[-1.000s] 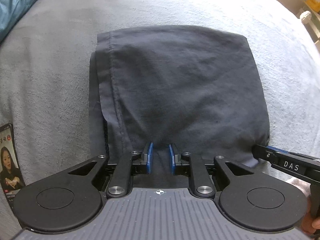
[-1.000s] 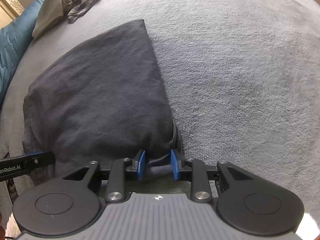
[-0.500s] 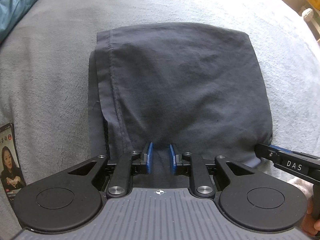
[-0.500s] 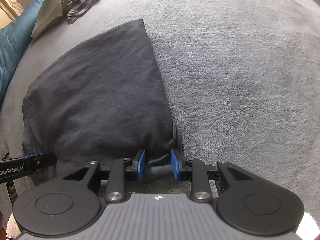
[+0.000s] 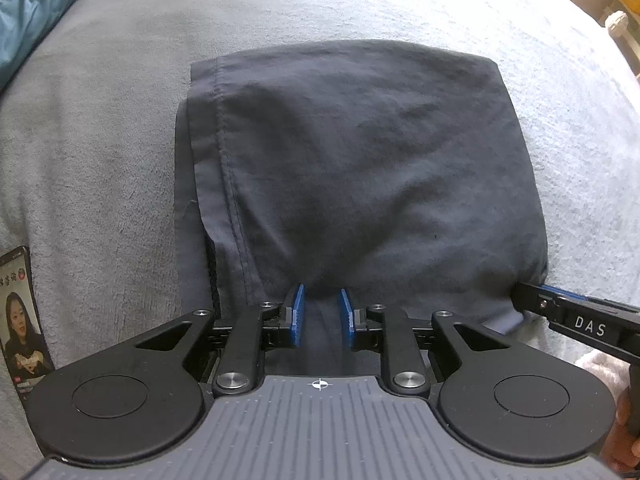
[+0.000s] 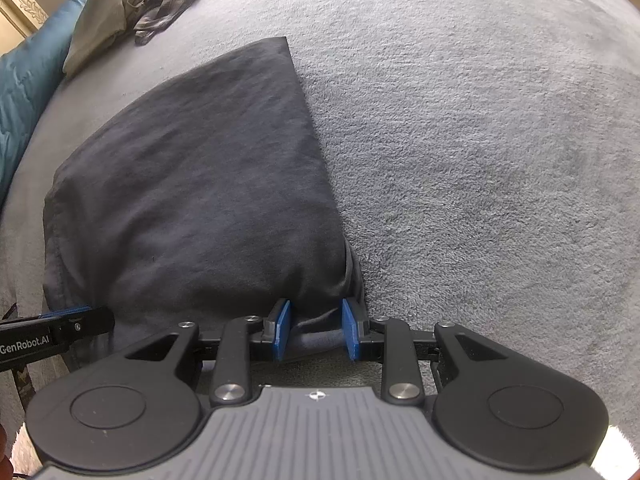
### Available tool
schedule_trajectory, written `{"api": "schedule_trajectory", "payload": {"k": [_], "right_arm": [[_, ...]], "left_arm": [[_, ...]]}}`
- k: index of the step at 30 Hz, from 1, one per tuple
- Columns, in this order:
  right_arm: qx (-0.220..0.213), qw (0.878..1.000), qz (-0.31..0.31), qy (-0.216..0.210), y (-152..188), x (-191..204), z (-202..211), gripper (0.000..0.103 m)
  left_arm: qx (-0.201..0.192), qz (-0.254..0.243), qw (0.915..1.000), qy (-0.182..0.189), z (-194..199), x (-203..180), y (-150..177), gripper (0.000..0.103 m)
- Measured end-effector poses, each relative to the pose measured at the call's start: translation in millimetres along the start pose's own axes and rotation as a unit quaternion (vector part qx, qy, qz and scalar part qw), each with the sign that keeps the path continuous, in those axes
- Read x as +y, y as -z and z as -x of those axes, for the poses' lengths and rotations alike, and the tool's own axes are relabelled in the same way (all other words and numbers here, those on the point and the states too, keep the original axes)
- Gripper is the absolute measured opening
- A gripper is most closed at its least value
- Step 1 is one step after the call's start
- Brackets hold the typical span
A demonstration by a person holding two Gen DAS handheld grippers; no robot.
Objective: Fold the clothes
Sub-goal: 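Hold the folded trousers flat with both tools open at the edges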
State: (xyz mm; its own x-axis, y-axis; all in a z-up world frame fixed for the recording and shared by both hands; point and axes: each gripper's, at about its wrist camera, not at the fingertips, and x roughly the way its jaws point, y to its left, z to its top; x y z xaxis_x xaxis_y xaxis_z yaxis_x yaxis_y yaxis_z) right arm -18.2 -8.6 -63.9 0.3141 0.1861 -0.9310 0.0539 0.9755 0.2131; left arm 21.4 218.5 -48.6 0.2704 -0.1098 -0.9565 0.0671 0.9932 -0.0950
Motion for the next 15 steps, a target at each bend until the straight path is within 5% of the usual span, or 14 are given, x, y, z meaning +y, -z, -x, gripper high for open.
{"api": "schedule_trajectory", "payload": {"k": [15], "right_arm": [[0.001,1.000,-0.002,-0.002,0.7,-1.6,-0.3,0.030]], "left_arm": [[-0.001,-0.016,0.9998,-0.012,-5.9,-9.6,-0.6,0.025]]}}
